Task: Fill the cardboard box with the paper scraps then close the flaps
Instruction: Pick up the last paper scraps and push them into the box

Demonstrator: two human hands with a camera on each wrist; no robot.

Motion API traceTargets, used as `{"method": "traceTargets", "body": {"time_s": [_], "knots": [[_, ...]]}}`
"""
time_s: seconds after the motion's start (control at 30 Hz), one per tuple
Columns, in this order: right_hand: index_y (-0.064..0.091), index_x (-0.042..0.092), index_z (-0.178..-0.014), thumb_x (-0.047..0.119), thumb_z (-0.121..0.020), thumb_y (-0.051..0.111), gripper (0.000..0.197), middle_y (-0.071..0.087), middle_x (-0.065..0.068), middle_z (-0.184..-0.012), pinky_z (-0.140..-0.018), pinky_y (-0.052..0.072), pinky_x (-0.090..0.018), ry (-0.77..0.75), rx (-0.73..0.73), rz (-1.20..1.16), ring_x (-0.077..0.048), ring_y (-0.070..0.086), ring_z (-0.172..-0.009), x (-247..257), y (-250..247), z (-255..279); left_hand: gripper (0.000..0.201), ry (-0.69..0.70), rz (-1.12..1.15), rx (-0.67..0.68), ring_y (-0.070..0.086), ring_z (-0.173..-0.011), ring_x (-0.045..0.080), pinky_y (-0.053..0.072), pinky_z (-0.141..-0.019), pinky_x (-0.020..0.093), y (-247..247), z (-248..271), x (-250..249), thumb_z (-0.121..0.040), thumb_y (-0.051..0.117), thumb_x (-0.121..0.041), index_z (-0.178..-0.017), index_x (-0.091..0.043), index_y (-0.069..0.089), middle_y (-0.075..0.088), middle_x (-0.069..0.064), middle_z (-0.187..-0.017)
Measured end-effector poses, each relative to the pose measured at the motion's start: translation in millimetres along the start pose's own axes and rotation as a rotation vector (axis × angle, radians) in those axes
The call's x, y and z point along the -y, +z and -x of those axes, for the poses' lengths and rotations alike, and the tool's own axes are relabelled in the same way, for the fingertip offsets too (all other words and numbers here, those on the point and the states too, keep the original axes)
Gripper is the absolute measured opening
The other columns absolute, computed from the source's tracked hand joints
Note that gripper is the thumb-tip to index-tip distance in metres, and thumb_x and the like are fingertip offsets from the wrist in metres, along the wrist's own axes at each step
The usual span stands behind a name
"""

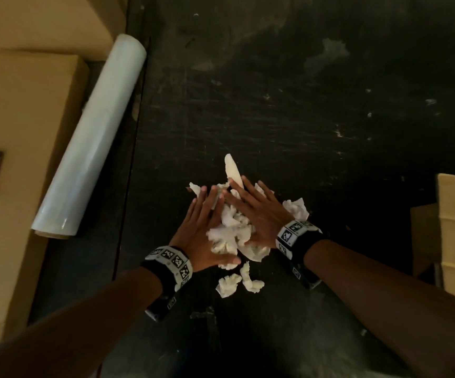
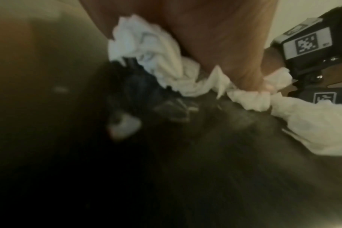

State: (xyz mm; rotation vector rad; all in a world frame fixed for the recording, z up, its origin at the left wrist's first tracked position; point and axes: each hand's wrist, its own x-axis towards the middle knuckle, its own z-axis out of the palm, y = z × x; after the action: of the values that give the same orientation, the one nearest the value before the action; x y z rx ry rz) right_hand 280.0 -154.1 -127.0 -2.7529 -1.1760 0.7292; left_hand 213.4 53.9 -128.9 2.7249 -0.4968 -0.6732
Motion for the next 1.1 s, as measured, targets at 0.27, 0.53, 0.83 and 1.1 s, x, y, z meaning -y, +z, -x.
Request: {"method": "traceTargets", "body": {"time_s": [0.27,0.53,0.83,1.1], "knots": [[0.007,0.026,-0.162,0.031,-0.099,0.047,0.075,-0.005,0.004,-0.168,-0.127,0.003,-0.039,0.082,-0.100,-0.244,-0.012,-0.014,-0.149,16.9,11.5,7.3,0.118,-0.022,0.259,-0.149,-0.011,-0.155,0.013,0.034,-0.117,0.033,18.5,8.5,5.4,-0.086,0.075,0.000,-0.161,-0.035,-0.010,-0.025,-0.018,-0.165],[0.014,0.036,-0.161,0.004,-0.098,0.051,0.079,0.005,0.005,-0.170,-0.114,0.041,-0.047,0.197,-0.051,-0.241,-0.016,0.019,-0.153,21.0,-10.5,5.4,0.116,-0.050,0.279,-0.162,0.051,-0.137,0.015,0.053,-0.099,0.028,-1.5,8.3,10.2,-0.074,0.074,0.015,-0.160,-0.034,0.013,-0.002,-0.019,-0.166],[0.027,0.030,-0.158,-0.005,-0.088,0.066,0.087,0.006,0.012,-0.163,-0.103,0.052,-0.043,0.196,-0.307,-0.273,-0.018,0.037,-0.146,27.9,-15.0,40.9,0.115,0.019,0.262,-0.304,0.038,-0.145,0.011,0.058,-0.094,0.036,-25.9,38.4,11.6,-0.070,0.066,0.022,-0.159,-0.035,0.020,0.006,-0.018,-0.169],[0.036,0.029,-0.152,-0.013,-0.070,0.078,0.101,0.027,0.011,-0.162,-0.085,0.062,-0.041,0.150,-0.630,-0.172,-0.015,0.049,-0.138,45.9,-44.5,72.5,0.112,0.095,0.222,-0.452,0.014,-0.151,0.001,0.043,-0.111,0.024,-72.8,71.3,-19.1,-0.071,0.072,0.019,-0.158,-0.033,0.024,0.009,-0.017,-0.169]]}}
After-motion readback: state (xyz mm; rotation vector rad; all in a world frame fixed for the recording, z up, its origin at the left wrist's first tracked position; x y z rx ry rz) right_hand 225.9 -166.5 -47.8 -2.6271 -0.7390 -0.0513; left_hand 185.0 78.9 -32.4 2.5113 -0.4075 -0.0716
